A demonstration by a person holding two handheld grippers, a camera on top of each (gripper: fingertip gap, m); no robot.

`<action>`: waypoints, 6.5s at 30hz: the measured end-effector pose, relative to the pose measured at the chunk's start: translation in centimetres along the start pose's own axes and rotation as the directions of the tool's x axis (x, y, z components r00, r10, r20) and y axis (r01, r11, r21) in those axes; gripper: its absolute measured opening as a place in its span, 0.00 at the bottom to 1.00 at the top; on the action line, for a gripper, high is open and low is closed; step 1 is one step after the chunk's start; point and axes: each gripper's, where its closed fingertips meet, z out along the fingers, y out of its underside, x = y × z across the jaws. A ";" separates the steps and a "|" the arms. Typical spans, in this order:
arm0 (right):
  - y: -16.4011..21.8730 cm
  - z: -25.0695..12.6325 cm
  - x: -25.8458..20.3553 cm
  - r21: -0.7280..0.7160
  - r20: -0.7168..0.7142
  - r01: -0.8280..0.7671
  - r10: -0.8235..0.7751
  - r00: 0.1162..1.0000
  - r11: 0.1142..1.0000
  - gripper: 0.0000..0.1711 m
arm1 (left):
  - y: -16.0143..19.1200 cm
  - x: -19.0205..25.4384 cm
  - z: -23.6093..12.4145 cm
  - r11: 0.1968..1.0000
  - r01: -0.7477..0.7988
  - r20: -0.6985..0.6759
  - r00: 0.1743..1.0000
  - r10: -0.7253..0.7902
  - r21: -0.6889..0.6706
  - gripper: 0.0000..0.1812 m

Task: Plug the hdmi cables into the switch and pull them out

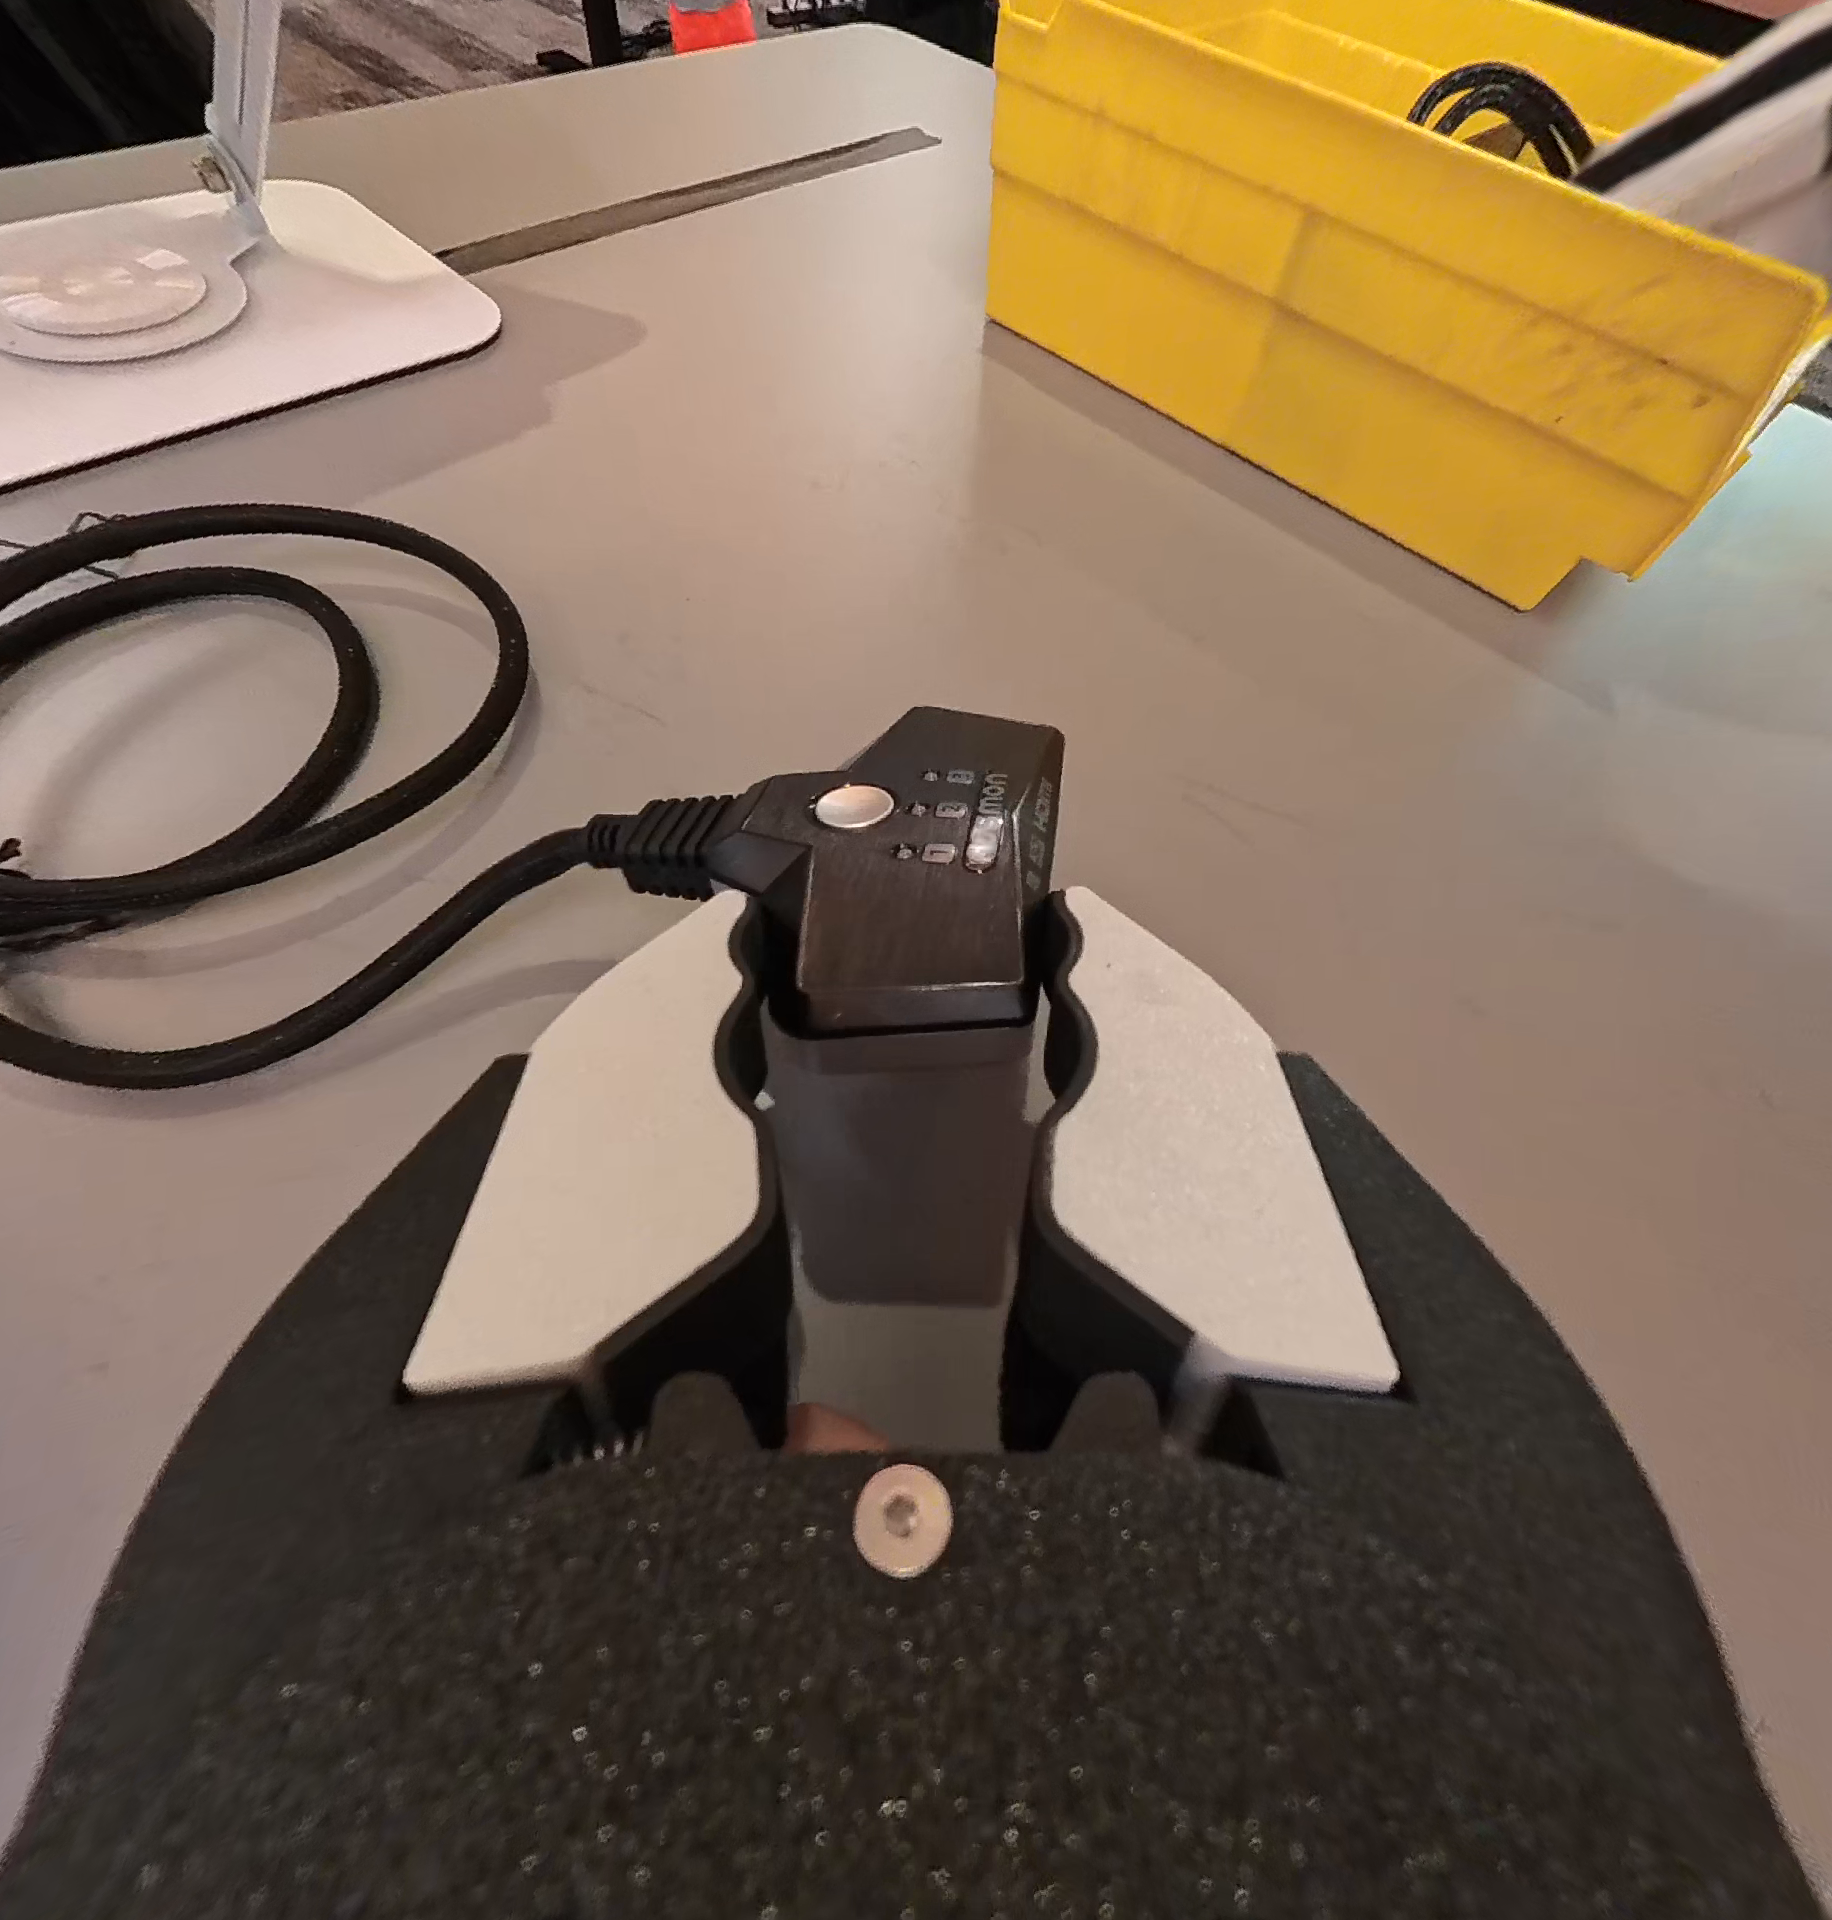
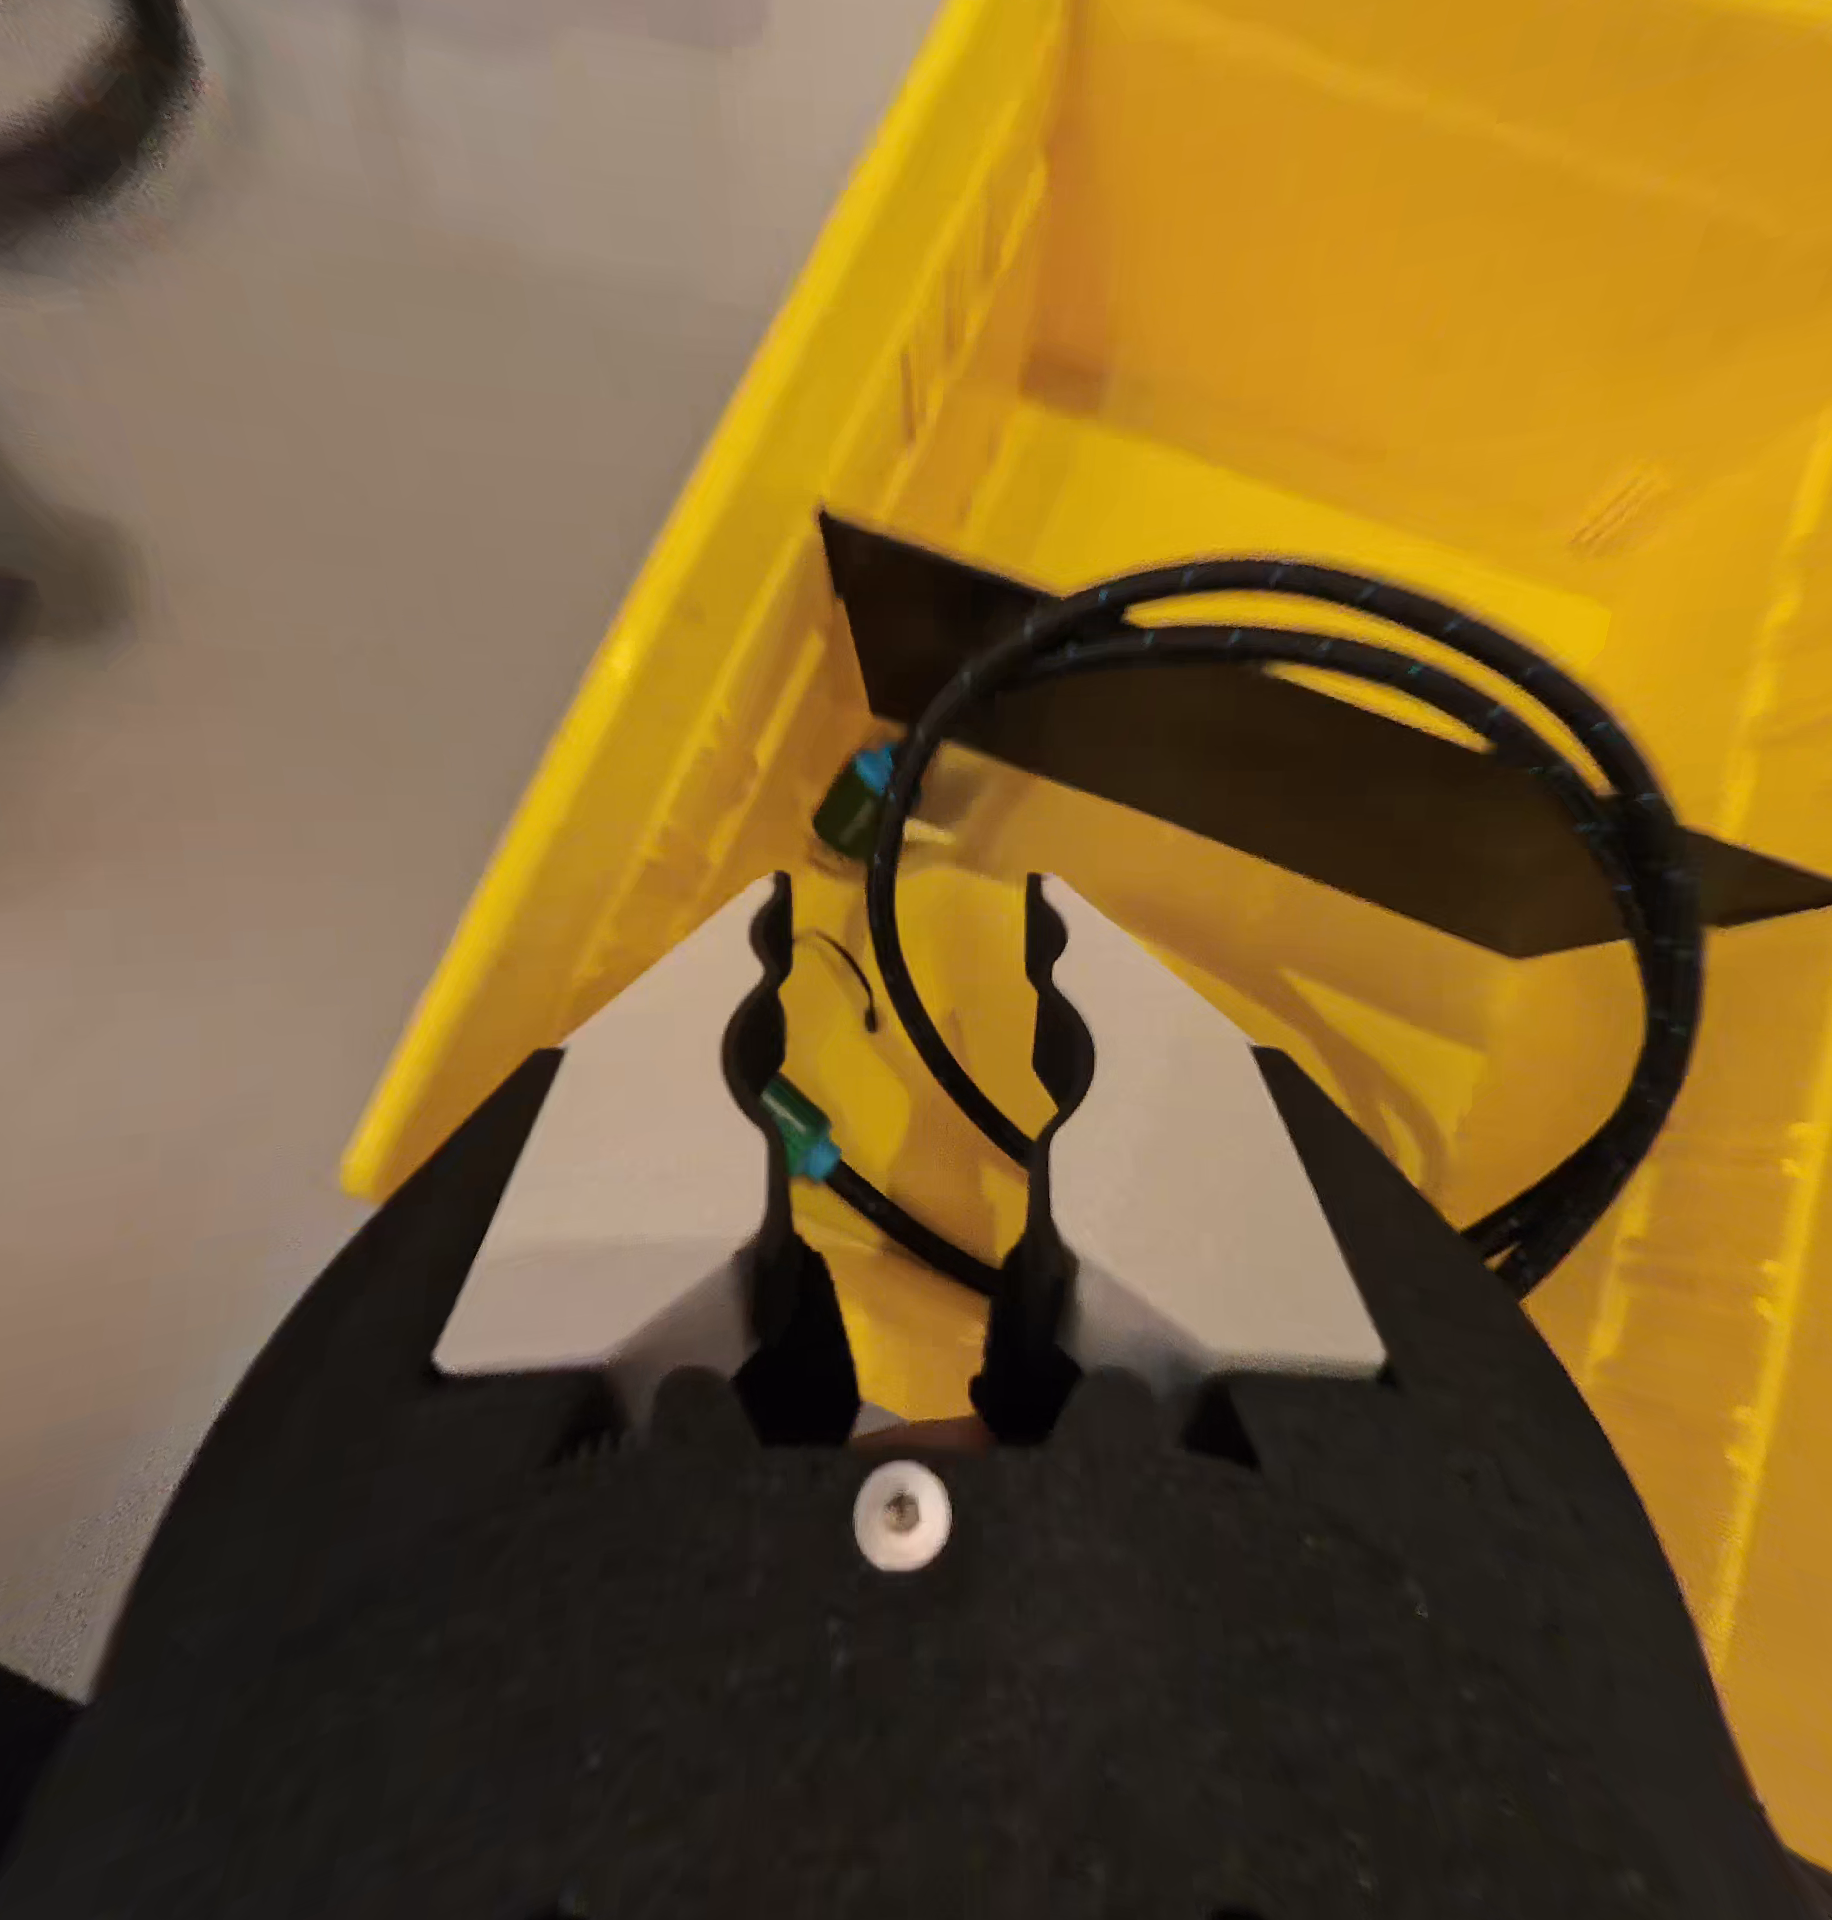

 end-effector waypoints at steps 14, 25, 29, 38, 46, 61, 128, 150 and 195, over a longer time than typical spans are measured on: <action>-5.0 -6.3 -26.2 0.503 0.603 0.064 -0.403 0.688 0.862 0.40 | -4.1 5.8 -6.0 0.963 -0.059 -0.470 0.864 0.182 0.263 0.28; -4.4 -3.2 -29.4 0.485 0.637 0.047 -0.390 0.665 0.873 0.31 | -3.8 8.3 -5.6 0.963 -0.036 -0.484 0.859 0.167 0.268 0.28; -4.2 -3.3 -29.1 0.519 0.611 0.042 -0.405 0.680 0.854 0.31 | -4.2 8.5 -5.5 0.960 -0.025 -0.485 0.859 0.163 0.277 0.28; -3.2 -2.6 -28.9 0.462 0.651 0.042 -0.371 0.662 0.886 0.34 | -4.0 9.0 -5.2 0.957 -0.079 -0.474 0.855 0.208 0.278 0.28; 0.4 -1.1 -29.6 0.342 0.677 0.237 -0.413 0.609 0.909 0.32 | -1.9 9.7 -5.0 0.921 -0.301 -0.436 0.814 0.383 0.247 0.28; -10.8 -9.4 -20.9 0.378 0.117 0.707 -0.789 0.604 0.597 0.31 | 1.0 7.0 -7.2 0.973 -0.180 -0.255 0.943 0.212 0.144 0.23; -8.0 -0.4 17.0 -0.315 -0.045 0.038 -0.054 0.998 0.948 0.24 | 4.2 7.7 -5.7 0.934 -0.355 -0.239 0.904 0.354 0.037 0.18; -8.6 -5.9 11.9 -0.011 -0.281 0.033 -0.035 0.959 0.999 0.35 | 3.6 6.3 -6.2 0.954 -0.295 -0.208 0.931 0.299 0.047 0.18; 1.3 -3.2 -26.3 0.492 0.360 0.051 -0.256 0.897 0.869 0.16 | -1.1 -9.7 -18.6 0.987 -0.112 0.109 0.986 0.125 -0.118 0.19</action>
